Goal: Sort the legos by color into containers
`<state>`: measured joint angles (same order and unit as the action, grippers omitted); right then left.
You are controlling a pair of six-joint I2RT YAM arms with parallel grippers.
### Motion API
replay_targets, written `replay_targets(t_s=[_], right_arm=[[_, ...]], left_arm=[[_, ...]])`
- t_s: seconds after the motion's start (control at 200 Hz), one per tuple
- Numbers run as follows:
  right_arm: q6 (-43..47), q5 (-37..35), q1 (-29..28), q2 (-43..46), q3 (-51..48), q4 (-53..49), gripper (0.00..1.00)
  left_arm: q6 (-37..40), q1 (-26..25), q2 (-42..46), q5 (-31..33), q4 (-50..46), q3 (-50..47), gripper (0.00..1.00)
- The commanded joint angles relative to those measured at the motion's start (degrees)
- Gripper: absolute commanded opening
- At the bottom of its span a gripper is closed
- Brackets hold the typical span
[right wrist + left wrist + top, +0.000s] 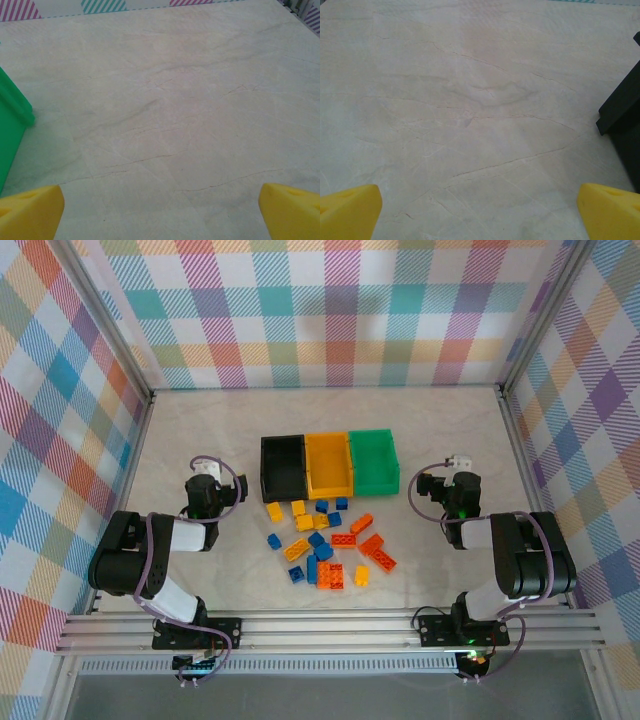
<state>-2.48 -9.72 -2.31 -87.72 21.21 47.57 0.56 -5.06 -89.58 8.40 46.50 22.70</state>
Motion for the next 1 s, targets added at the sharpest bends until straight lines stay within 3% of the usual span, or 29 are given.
replay_targets(t_s=[0.0,0.335,0.435,0.53,0.64,0.76,0.83,0.885,0.935,0.995], right_arm=[[0.28,1.04,0.17,-0.06,1.20,2.09,1.00],[-0.07,1.79,0.40,-0.08,1.39,1.63,1.00],[0.19,1.81,0.57,2.44,1.37,0.12,1.00],[-1.06,-2.06,-0.14,6.75,4.08,-9.25,1.00],[-3.38,-4.40,-0.24,10.63,9.97,-23.29,1.00],[-7.18,-10.54,-1.85,14.71,13.00,-31.17,1.00],[-12.19,-13.34,-2.62,16.30,14.24,-33.13,1.00],[-24.15,-14.22,-2.04,17.41,15.67,-37.94,1.00],[-37.56,-14.08,-1.16,17.92,17.95,-47.02,1.00],[-36.27,-2.07,0.91,17.30,16.91,-42.42,1.00]], left_arm=[[0.58,0.69,0.06,-0.53,-0.18,1.24,1.00],[0.63,0.75,0.30,-0.47,0.01,1.25,1.00],[0.76,0.60,4.60,-1.07,-12.87,6.26,1.00],[1.00,0.53,7.00,-0.98,-19.55,9.51,1.00],[-0.96,0.31,12.17,1.40,-20.25,9.26,1.00],[-8.30,0.24,18.31,2.56,-18.98,9.21,1.00],[-17.98,0.28,19.44,6.74,-21.01,11.57,1.00],[-31.30,0.31,19.03,13.45,-31.64,16.35,1.00],[-46.20,0.74,18.00,16.10,-51.42,23.72,1.00],[-44.16,0.95,15.30,11.40,-56.29,28.60,1.00]])
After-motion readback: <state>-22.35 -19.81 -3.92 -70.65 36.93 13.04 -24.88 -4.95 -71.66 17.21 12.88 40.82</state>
